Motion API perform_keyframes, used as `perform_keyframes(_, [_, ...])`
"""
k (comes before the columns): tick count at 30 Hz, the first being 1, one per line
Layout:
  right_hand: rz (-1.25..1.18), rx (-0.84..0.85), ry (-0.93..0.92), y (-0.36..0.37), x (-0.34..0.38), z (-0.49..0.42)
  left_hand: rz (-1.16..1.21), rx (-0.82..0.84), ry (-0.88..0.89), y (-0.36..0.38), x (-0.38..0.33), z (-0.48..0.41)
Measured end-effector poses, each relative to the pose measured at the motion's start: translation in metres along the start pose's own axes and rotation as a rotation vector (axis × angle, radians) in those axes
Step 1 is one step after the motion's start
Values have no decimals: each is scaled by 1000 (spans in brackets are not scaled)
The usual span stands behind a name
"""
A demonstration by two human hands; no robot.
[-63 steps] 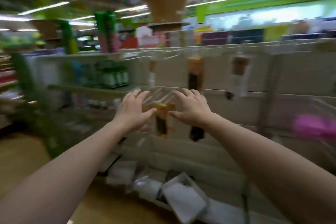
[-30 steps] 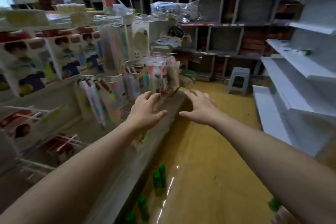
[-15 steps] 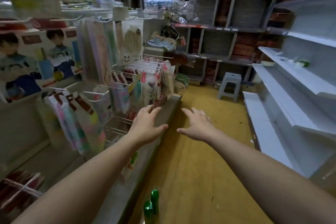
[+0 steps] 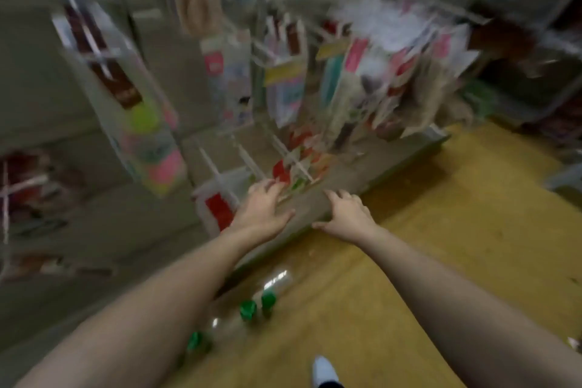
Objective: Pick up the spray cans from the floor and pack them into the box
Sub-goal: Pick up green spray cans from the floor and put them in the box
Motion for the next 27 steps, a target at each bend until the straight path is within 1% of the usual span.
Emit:
perform_keyframes(4, [16, 231, -139, 78, -16, -19, 34, 32, -320, 65, 39, 45])
perform_keyframes(7, [5, 353, -227, 149, -16, -18, 54, 76, -531, 115, 79, 89])
perform_keyframes(11, [-92, 463, -235, 259, -22, -18, 86, 52, -825, 192, 145, 133])
perform_keyframes(13, [-142, 494, -218, 316, -33, -20, 120, 26, -940, 237, 174, 155])
perform_keyframes(15, [-164, 514, -194, 375, -47, -23, 141, 30, -995, 288, 204, 176])
perform_keyframes(20, [-272, 483, -179, 500, -80, -37, 152, 54, -1016, 394, 273, 211])
perform_keyframes(23, [-334, 424, -205, 554, -88, -43, 291, -11, -1089, 440, 307, 218])
perform_keyframes(25, [-400, 381, -231, 582, -85, -45, 369, -28, -1048, 461, 326, 215])
perform_keyframes(27, [-480, 339, -241, 604, -77, -47, 411, -16, -952, 476, 343, 207])
Point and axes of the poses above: each hand's wrist, its own z-axis away from the middle knuckle, its own y-axis out of the palm, x = y × z, the point moved 3 cm from there along -z, towards the middle knuckle, and after that the axes turned 12 degrees about -x, right-handed, at the moved point
